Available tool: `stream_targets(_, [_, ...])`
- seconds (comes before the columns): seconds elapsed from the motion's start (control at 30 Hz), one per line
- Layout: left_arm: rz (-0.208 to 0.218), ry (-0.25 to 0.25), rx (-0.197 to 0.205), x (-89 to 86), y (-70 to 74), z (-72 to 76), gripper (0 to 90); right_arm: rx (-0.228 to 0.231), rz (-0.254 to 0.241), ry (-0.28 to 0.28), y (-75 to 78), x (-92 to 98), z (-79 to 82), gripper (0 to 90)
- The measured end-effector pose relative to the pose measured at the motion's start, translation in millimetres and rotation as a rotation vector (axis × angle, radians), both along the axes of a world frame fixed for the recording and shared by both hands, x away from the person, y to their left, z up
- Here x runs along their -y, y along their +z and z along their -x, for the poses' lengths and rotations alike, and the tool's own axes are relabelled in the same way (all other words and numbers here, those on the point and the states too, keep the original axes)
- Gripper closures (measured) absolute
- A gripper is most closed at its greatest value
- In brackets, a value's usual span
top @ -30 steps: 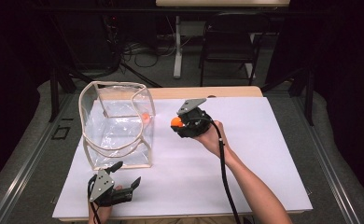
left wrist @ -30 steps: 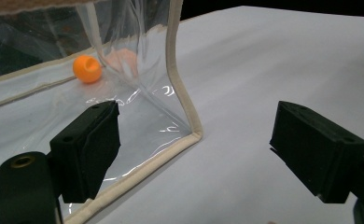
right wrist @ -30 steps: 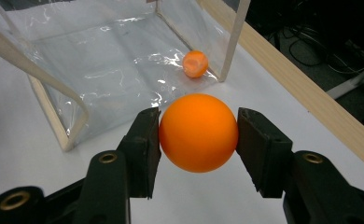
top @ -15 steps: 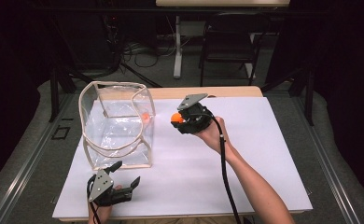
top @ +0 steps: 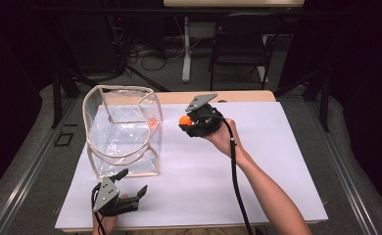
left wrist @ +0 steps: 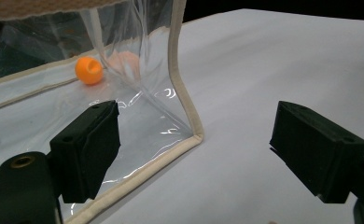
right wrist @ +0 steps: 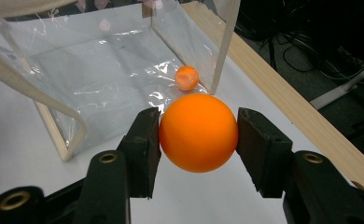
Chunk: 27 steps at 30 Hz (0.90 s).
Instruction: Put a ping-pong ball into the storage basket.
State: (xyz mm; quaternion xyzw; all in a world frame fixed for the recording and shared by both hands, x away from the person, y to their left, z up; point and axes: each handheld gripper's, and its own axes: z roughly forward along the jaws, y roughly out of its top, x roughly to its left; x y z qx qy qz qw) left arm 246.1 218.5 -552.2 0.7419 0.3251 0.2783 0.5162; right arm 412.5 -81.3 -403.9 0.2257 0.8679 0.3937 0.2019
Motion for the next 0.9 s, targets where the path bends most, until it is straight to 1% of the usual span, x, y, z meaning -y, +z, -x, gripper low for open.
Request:
stream_targets(0.27, [0.003,-0.001,0.002,-0.3,0.4,0.4,15.5,0.000,0.017,-0.001,3.9,-0.7,-0.4,50.6])
stream_targets(0.57, [0.003,-0.004,0.004,0.3,0.5,0.5,15.5,-0.005,0.008,0.000,12.3,0.9,-1.4,50.6])
stream_targets(0.63, [0.002,-0.006,0.002,0.2,0.3,0.3,15.5,0.004,0.013,0.004,14.9,0.7,-0.4,50.6])
stream_targets(0.77, [-0.001,-0.005,0.003,0.1,0.3,0.1,15.5,0.004,0.011,-0.001,19.2,1.0,-0.3,50.6])
stream_targets(0.83, [-0.001,-0.007,0.004,0.0,0.3,0.2,15.5,0.011,0.016,0.005,21.0,1.0,-0.3,50.6])
stream_targets(0.9, [0.002,-0.003,0.003,0.1,0.3,0.1,15.5,0.005,0.010,0.001,22.6,0.8,-0.6,50.6])
